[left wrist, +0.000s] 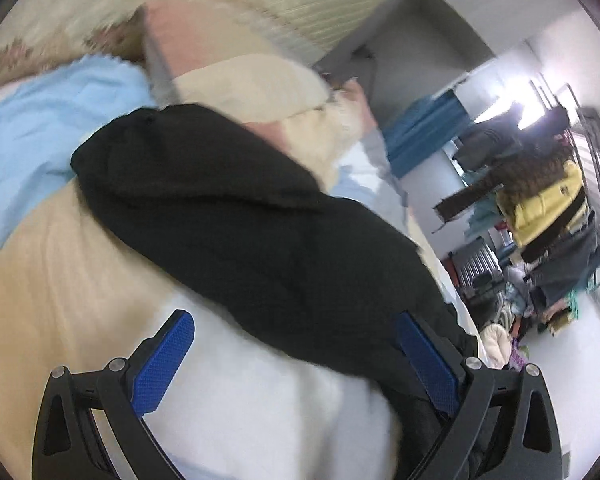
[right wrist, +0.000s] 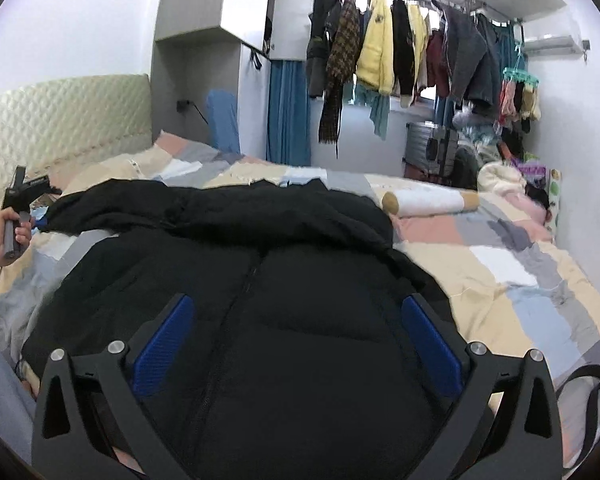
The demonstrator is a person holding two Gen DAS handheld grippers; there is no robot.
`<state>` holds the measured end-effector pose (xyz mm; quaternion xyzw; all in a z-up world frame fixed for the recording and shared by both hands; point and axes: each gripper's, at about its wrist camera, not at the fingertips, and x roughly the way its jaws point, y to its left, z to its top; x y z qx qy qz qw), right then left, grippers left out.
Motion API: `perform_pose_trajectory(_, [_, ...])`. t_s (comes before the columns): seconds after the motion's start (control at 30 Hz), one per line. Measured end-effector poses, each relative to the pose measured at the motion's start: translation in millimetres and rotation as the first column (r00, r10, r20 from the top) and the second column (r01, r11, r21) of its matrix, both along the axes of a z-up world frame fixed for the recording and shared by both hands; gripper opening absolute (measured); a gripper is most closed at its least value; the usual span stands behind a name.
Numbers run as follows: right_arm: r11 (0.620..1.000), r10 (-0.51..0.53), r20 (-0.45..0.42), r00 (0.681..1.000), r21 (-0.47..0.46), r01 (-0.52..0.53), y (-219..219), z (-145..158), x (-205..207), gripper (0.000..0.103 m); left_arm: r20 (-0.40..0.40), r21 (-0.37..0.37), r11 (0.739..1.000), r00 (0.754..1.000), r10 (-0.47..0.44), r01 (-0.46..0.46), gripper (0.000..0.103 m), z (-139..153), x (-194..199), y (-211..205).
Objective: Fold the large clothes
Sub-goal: 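Grasp the other sleeve cuff with the left tool and lift it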
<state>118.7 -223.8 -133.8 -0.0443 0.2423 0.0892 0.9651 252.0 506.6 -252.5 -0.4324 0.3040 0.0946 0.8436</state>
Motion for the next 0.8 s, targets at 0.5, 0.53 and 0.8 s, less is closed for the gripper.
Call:
perform_pose_trajectory(0.5, [0.997,-0.049,-0.177,0.983,0.052,0.059,27.7,-20.0,58.2,0.103,0.034,-0.028,0.993,0.993,0.116,-0.115,0.099,-51.3,56.2,84.5])
perform_pose_trajectory(0.53, [0.997,-0.055,-0.178,0.982,0.051,0.065,28.5,-19.0,58.8,0.103,0.033,-0.015,0.993,0.992,0.119,-0.119,0.09,-49.6,58.5,85.2])
perform_pose_trajectory(0.8, [0.994,-0.094,-0.194,0.976,0.036,0.103,33.5,-12.3,66.3,0.103,0.001,0.096,0.985,0.989,0.147,-0.147,0.031,-33.7,64.8,81.2])
